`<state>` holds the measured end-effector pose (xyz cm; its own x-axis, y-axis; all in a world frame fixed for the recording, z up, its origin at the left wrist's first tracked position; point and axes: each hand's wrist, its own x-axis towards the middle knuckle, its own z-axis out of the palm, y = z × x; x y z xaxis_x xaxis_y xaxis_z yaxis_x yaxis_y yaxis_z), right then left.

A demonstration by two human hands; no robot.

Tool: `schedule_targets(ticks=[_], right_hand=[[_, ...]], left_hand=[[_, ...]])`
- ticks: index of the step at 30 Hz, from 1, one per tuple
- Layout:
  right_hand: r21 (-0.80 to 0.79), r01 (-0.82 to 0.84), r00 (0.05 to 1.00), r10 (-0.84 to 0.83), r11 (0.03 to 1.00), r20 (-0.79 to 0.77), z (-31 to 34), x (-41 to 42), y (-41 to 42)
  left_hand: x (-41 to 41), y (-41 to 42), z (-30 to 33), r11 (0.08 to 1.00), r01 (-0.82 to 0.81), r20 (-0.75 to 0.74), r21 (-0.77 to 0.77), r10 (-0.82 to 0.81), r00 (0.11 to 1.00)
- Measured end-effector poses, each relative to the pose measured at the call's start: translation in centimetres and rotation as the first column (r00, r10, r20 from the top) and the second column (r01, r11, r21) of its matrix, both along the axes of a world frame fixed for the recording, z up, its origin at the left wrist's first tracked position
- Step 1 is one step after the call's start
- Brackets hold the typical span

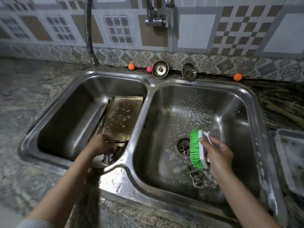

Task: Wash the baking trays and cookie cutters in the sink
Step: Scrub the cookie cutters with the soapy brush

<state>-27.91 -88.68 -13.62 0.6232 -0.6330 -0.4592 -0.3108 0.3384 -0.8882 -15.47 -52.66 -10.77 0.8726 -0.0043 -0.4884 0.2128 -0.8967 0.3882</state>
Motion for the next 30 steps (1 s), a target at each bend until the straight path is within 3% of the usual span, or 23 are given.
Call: schedule_targets(ticks=[3,7,9,12,15,19,24,27,30], right_hand=[[-0.015,-0.003,1.0,0.003,1.0,-0.003,0.1,0.0,0.6],[-0.019,-0.007,1.0,0.007,1.0,0.0,0.2,-0.3,0.4],[-0.017,-0.001,1.0,0.001,1.0,0.003,0.3,-0.5,0.0],[-0.001,0.033,0.999,-0.033,0.999,0.019,0.2,-0.7,-0.5],[0.022,0.077,0.996,-0.078,0.997,0.035,0.6,-0.9,-1.2],[0.016,0.122,0.991,-0.123,0.992,0.054,0.9,-1.5,-2.9],[0.011,0.128,0.991,-0.129,0.992,0.047,1.1,-2.8,-4.9],[0.026,0.169,0.985,-0.169,0.985,0.027,0.9,-3.1,-5.3],[0.052,0.191,0.981,-0.192,0.98,0.026,0.7,-3.2,-5.3]], left_hand=[[0.5,0.9,-2.4,0.98,0.08,-0.036,0.181,-0.075,0.997],[0.7,1.1,-3.1,0.971,0.105,-0.083,0.217,-0.089,0.993],[0.7,0.5,-1.8,0.993,0.028,-0.016,0.117,-0.027,1.0],[-0.2,-2.4,1.8,0.991,-0.073,0.212,-0.11,0.095,0.973],[-2.7,-7.8,5.6,0.949,-0.006,0.297,-0.315,0.104,0.949],[-5.8,-15.3,5.1,0.917,0.254,0.205,-0.308,-0.197,0.959],[-8.9,-22.2,0.3,0.805,0.568,0.014,-0.17,-0.574,0.819],[-9.6,-24.5,-3.1,0.728,0.682,-0.018,-0.071,-0.685,0.729],[-9.6,-25.6,-6.3,0.7,0.713,-0.07,0.032,-0.71,0.701]])
